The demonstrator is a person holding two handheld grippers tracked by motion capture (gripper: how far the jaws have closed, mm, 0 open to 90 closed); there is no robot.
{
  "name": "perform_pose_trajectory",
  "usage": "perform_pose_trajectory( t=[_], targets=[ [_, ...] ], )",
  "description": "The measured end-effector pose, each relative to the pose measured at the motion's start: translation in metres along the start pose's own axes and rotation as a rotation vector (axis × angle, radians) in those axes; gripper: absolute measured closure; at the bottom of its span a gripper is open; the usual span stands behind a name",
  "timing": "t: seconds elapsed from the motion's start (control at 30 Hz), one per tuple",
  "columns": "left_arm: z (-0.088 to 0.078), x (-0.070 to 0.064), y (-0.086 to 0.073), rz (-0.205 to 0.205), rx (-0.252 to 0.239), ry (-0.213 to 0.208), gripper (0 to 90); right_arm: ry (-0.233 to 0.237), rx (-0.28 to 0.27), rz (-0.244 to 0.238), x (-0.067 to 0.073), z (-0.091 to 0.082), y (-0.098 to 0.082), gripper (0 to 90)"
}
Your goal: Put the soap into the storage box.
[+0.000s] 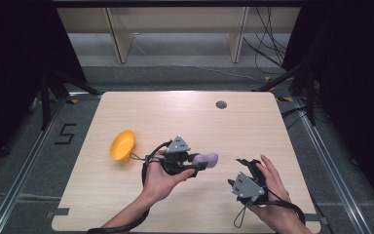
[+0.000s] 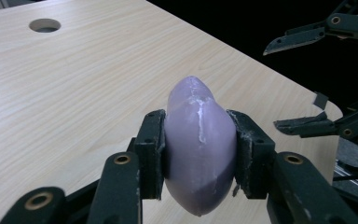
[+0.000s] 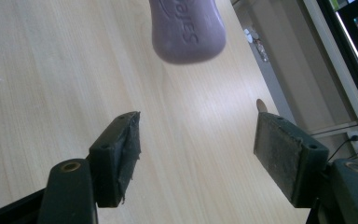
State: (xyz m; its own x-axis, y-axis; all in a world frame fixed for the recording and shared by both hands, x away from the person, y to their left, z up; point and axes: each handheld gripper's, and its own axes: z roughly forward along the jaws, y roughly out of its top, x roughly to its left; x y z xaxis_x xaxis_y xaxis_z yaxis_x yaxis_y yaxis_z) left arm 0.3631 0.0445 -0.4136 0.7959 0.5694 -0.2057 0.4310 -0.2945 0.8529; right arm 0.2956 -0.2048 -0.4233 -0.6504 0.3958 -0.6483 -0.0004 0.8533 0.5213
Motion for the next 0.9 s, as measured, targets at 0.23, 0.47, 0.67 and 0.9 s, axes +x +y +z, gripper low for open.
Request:
perform_pose_trajectory(
  t=[0.23,0.47,0.67,0.9],
  targets=[
    [-0.015,0.006,-0.006,-0.007,-0.011,0.052,58.9,-0.010,0.003,0.006,-0.002,-0.001,-0.006,33.5],
    [-0.029,0.012,-0.010,-0.024,-0.028,0.106,58.9,-0.016,0.008,0.014,-0.003,0.000,-0.007,34.0],
    [-0.035,0.017,-0.016,-0.045,-0.025,0.138,58.9,-0.018,0.017,0.033,-0.003,0.000,-0.009,34.3],
    [-0.043,0.024,-0.020,-0.044,-0.036,0.175,58.9,-0.027,0.025,0.027,-0.005,-0.001,-0.010,34.6]
  ],
)
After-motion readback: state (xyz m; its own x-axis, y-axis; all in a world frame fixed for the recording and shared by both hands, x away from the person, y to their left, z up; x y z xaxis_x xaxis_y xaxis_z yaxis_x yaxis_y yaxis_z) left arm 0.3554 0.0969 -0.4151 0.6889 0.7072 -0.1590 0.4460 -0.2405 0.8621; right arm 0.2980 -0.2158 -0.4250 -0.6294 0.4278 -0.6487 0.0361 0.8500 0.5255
